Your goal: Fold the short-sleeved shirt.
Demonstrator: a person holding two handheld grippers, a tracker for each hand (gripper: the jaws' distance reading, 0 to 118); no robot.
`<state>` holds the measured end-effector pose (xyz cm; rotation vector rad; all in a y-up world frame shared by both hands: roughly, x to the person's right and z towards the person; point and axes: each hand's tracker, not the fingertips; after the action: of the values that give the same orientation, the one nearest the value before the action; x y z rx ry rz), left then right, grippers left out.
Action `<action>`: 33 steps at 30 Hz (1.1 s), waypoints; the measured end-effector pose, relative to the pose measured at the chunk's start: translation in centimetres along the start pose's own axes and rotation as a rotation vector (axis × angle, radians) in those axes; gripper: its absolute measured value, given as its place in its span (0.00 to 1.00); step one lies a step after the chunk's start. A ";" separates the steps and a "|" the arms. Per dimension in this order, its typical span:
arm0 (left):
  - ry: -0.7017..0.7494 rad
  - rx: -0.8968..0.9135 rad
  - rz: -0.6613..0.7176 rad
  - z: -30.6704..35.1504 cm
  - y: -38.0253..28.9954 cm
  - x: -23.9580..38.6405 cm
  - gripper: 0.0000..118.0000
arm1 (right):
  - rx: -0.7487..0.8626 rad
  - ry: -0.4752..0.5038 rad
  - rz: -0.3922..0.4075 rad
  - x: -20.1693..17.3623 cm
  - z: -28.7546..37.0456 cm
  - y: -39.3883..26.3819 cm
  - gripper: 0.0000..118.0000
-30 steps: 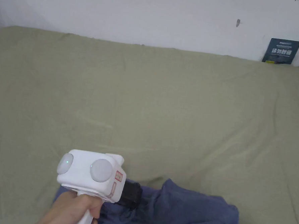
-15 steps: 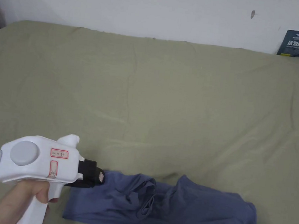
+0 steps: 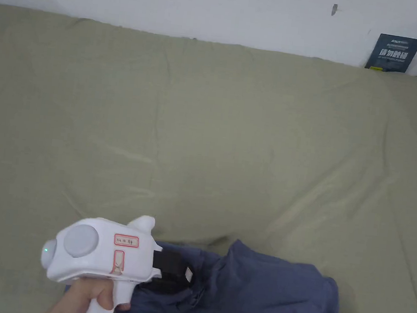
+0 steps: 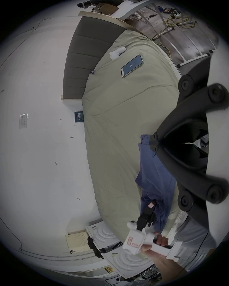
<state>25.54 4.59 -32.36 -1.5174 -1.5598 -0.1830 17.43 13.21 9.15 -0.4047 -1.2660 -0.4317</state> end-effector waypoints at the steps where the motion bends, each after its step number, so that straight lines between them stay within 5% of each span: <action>1: 0.017 0.026 -0.050 1.7 0.2 0.5 0.00 | 0.001 0.002 0.003 -0.1 -0.1 0.1 0.00; 9: 0.459 0.216 -0.190 14.5 0.3 -4.3 0.00 | 0.003 0.053 0.041 -2.5 -1.0 0.4 0.00; 13: 0.243 0.193 -0.034 15.0 -0.4 -8.1 0.00 | -0.012 0.071 0.047 -3.6 -1.5 0.3 0.00; 14: 0.158 0.178 0.007 14.7 -0.3 -9.0 0.11 | -0.018 0.071 0.052 -3.9 -1.6 0.3 0.00; 15: 0.073 0.159 0.047 14.0 -0.2 -9.7 0.40 | -0.024 0.071 0.055 -4.2 -1.7 0.3 0.00; 16: 0.020 0.131 0.063 13.2 -0.3 -10.1 0.83 | -0.030 0.074 0.057 -4.3 -1.8 0.3 0.00; 17: -0.057 0.121 0.113 13.1 -0.8 -10.4 1.00 | -0.036 0.079 0.058 -4.5 -1.9 0.2 0.00; 21: -0.082 0.077 0.124 9.2 1.0 -12.5 0.96 | -0.035 0.080 0.060 -4.9 -1.6 0.4 0.00; 27: -0.381 0.072 0.216 6.1 1.9 -14.6 0.88 | -0.033 0.063 0.057 -4.7 -1.5 0.8 0.00; 28: -0.391 0.071 0.213 6.0 1.8 -14.3 0.73 | -0.030 0.060 0.055 -4.7 -1.4 0.8 0.00; 29: -0.349 0.064 0.200 5.7 1.8 -14.2 0.26 | -0.026 0.057 0.055 -4.6 -1.3 0.9 0.00; 30: -0.290 0.030 0.214 5.1 1.5 -14.0 0.11 | -0.023 0.057 0.056 -4.5 -1.1 0.9 0.00; 31: -0.155 -0.001 0.180 4.8 0.9 -14.3 0.10 | -0.018 0.058 0.057 -4.5 -1.1 0.9 0.00; 33: -0.271 0.035 0.202 6.0 -0.4 -12.6 0.10 | -0.019 0.061 0.058 -4.4 -0.9 0.9 0.00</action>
<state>19.92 -0.52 -44.11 -1.7144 -1.5943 0.1708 17.58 13.85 4.61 -0.4407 -1.1893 -0.4038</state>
